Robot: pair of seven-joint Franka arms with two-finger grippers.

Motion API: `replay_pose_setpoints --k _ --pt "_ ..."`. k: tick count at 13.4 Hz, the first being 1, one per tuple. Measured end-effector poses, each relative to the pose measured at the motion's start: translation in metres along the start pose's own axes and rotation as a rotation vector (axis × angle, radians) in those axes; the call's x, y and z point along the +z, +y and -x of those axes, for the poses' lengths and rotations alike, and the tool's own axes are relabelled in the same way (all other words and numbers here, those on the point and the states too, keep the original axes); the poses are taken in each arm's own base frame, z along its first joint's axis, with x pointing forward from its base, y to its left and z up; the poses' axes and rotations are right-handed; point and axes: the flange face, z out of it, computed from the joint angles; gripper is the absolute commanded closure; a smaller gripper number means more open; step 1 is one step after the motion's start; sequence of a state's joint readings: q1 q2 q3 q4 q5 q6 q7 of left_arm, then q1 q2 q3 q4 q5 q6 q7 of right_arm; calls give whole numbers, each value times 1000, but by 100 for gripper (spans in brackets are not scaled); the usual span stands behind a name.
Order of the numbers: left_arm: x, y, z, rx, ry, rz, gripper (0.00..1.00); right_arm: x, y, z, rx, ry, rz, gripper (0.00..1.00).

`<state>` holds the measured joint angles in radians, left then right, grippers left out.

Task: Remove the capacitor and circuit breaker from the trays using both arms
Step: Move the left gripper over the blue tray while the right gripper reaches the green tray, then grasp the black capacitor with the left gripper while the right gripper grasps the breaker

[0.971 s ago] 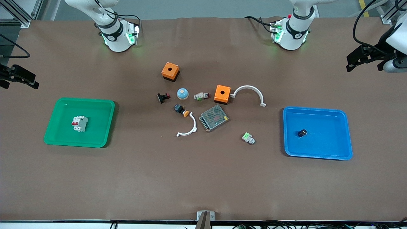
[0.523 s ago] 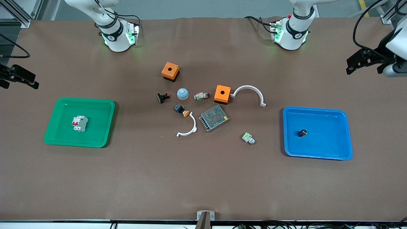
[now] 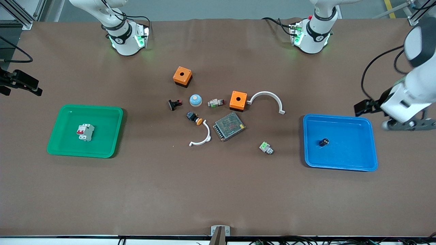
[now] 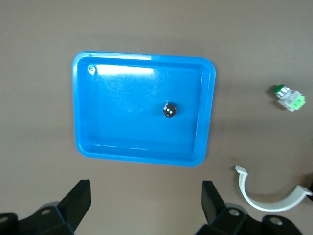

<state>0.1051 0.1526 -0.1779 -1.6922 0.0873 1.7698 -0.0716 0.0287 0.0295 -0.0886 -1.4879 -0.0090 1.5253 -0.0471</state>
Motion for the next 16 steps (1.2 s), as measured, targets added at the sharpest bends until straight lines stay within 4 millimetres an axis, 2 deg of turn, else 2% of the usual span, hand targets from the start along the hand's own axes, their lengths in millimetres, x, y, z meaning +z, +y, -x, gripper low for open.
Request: replay_pose_setpoints --k 2,4,7,11,13,15,16 --pt "35 -8 -4 -23 -2 6 0 2 -6 -2 -11 -2 0 0" --pt "70 -11 -8 -43 6 13 0 13 -8 -5 -13 -34 1 0" --pt "125 -8 -15 -112 8 29 0 52 5 -20 8 -109 18 0" --pt "186 -1 -31 -193 -1 54 1 154 63 -43 2 -161 14 0" --pt "209 2 -36 -207 5 64 4 207 89 -40 -31 -138 11 0" --pt "229 4 -36 -207 9 72 8 258 99 -27 -33 -124 11 0" --pt "238 5 -35 -206 8 75 14 281 100 -20 -31 -114 12 0"
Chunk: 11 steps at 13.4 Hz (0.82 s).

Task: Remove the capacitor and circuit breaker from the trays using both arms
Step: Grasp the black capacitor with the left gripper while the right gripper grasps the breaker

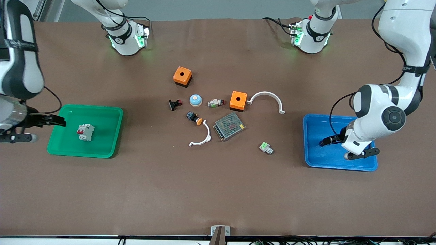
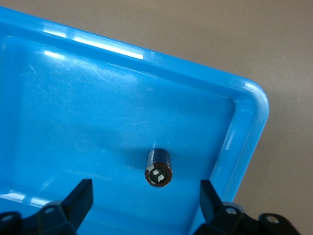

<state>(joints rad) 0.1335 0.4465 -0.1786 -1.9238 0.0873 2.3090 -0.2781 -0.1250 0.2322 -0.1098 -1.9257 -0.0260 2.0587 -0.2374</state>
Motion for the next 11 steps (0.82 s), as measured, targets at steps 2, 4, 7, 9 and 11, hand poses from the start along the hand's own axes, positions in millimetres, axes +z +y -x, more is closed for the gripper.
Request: replay_pose_setpoints --k 2,4,7,9,11 --pt "16 2 4 0 -13 2 17 46 -4 9 -3 13 3 0" --pt "28 4 5 -8 -28 3 19 80 -7 13 -5 11 2 0" --pt "41 5 5 -10 -27 9 30 115 -8 10 -8 -2 4 0" --pt "49 5 5 -11 -33 10 41 128 -8 9 -9 -11 4 0" --pt "54 5 6 -12 -40 10 56 138 -8 9 -9 -18 4 3"
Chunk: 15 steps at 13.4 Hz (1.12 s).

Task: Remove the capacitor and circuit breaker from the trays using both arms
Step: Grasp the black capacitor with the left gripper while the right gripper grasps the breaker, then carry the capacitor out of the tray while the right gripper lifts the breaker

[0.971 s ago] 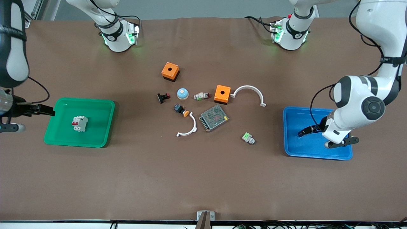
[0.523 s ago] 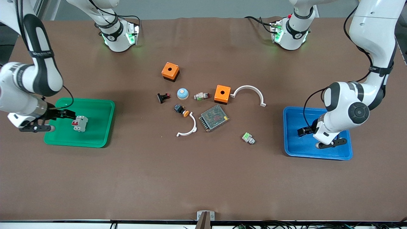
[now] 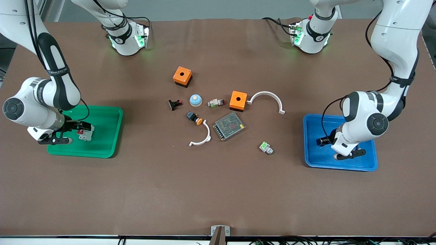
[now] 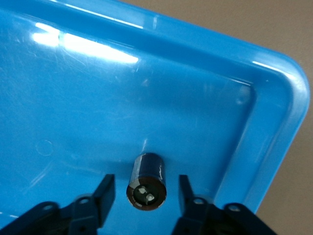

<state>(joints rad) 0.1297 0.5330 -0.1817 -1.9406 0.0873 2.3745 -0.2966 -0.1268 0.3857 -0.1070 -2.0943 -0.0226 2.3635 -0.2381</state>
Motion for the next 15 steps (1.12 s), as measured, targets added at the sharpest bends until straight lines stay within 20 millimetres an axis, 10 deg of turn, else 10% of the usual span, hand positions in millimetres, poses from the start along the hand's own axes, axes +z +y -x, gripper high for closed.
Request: replay_pose_setpoints --k 3,9,12,15 --pt "2 -1 0 -2 -3 0 98 7 0 -1 0 1 1 23" --pt "-48 10 -5 -29 27 0 100 10 8 1 -16 -3 -1 63" --pt "-86 58 19 -34 5 2 100 11 8 1 -10 -2 -8 82" --pt "-83 121 53 -95 -25 14 100 9 7 -1 -5 2 -13 87"
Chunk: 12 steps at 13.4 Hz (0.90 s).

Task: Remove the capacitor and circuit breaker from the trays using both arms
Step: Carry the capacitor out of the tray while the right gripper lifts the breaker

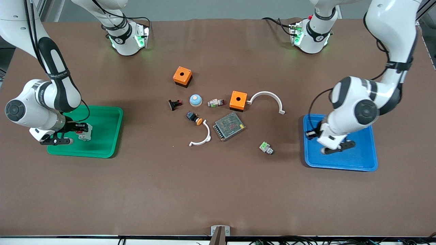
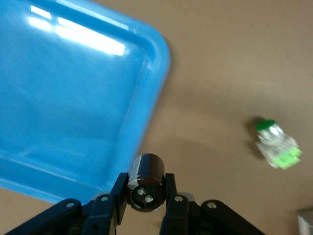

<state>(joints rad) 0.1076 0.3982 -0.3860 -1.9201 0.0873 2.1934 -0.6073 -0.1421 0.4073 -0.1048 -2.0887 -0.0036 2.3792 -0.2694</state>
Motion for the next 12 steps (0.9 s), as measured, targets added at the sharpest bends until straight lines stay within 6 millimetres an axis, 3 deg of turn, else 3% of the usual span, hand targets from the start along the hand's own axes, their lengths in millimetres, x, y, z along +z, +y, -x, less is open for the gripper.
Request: replay_pose_setpoints --k 3,5,8,10,11,12 --pt "26 54 42 -58 -30 -17 100 -19 -6 -10 -14 -23 -9 90" --pt "47 83 63 -109 -33 -9 100 -53 -22 -21 -28 -49 -20 90" --pt "87 108 87 -162 -45 6 100 -106 -79 -32 42 -64 -24 90" --pt "102 113 95 -181 -63 -2 95 -117 -136 -37 100 -60 -54 90" --pt "106 116 100 -185 -69 -8 66 -117 -168 -38 122 -63 -71 90" --pt "108 119 104 -188 -71 -12 18 -116 -198 -37 145 -68 -75 90"
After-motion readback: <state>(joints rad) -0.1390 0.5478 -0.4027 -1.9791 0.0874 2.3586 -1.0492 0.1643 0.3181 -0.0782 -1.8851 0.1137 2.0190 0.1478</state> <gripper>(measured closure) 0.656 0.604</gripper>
